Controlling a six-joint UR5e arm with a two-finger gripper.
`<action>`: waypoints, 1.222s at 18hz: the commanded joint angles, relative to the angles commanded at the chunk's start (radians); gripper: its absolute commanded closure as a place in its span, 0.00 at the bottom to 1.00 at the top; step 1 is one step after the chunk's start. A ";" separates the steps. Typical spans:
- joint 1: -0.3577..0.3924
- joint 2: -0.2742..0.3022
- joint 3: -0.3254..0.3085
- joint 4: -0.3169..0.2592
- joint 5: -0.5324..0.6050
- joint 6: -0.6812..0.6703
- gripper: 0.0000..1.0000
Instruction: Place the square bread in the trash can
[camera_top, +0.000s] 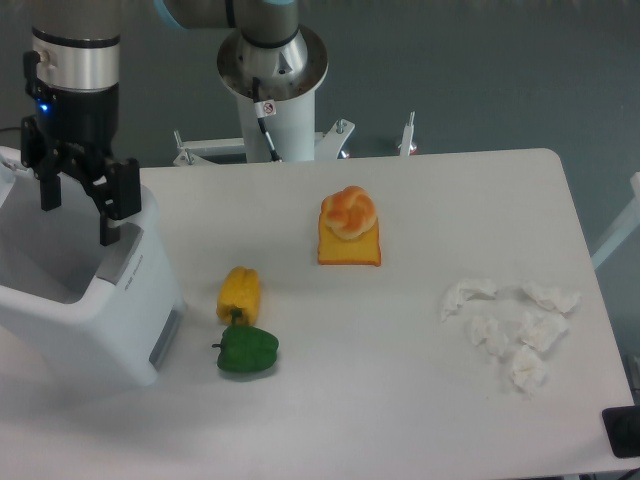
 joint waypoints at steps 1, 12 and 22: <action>0.005 -0.005 0.000 0.000 0.002 0.003 0.00; 0.267 -0.051 0.025 -0.002 0.058 0.136 0.00; 0.475 -0.242 0.014 -0.038 0.094 0.414 0.00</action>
